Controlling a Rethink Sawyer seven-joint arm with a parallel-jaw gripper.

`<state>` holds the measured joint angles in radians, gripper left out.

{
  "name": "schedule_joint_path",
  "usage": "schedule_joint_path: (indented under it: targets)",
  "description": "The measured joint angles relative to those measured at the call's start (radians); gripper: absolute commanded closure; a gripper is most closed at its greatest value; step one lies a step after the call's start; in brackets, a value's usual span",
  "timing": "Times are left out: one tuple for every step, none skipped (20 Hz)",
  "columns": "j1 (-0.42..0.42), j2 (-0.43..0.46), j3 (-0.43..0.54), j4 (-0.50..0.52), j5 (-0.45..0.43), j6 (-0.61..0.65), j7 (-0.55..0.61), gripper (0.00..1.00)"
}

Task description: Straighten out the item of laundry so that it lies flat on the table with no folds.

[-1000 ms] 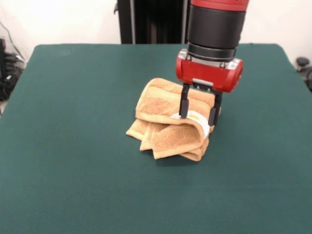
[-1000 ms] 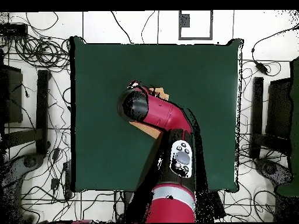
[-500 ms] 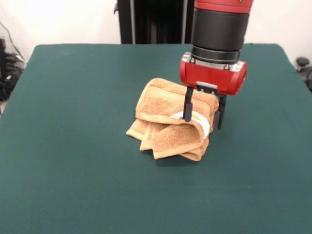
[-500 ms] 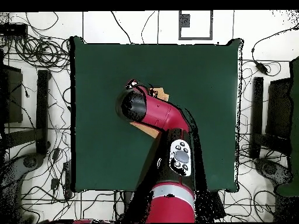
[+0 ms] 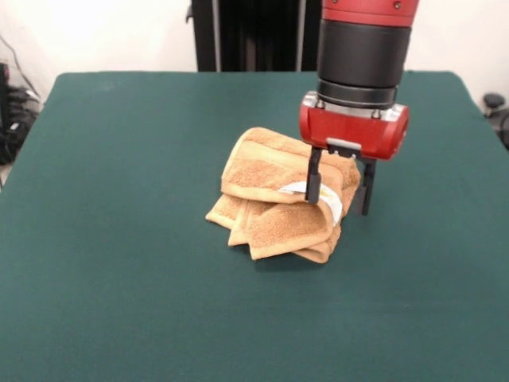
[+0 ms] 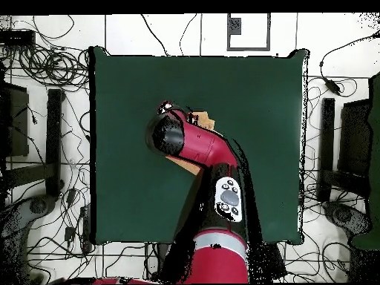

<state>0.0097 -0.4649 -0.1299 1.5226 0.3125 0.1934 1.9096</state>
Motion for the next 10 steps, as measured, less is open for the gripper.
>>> schedule_joint_path:
  targets:
    - [-0.001,0.000,0.004,0.001,0.000,-0.005,0.000,0.00]
    - [-0.002,0.001,0.009,0.002,-0.001,-0.010,0.000,0.00]
    - [-0.002,0.001,0.012,0.003,-0.003,-0.014,0.000,0.00]
    - [-0.003,0.002,0.014,0.003,-0.004,-0.016,0.000,0.00]
    - [-0.005,0.003,0.022,0.006,-0.010,-0.025,0.000,0.00]
    - [-0.007,0.004,0.026,0.006,-0.012,-0.030,0.000,0.00]
    - [-0.008,0.005,0.029,0.007,-0.014,-0.033,0.000,0.00]
    - [-0.010,0.008,0.030,0.007,-0.016,-0.037,0.000,0.00]
    - [-0.012,0.010,0.032,0.007,-0.018,-0.040,0.000,0.00]
    - [-0.013,0.012,0.034,0.007,-0.020,-0.043,0.000,0.00]
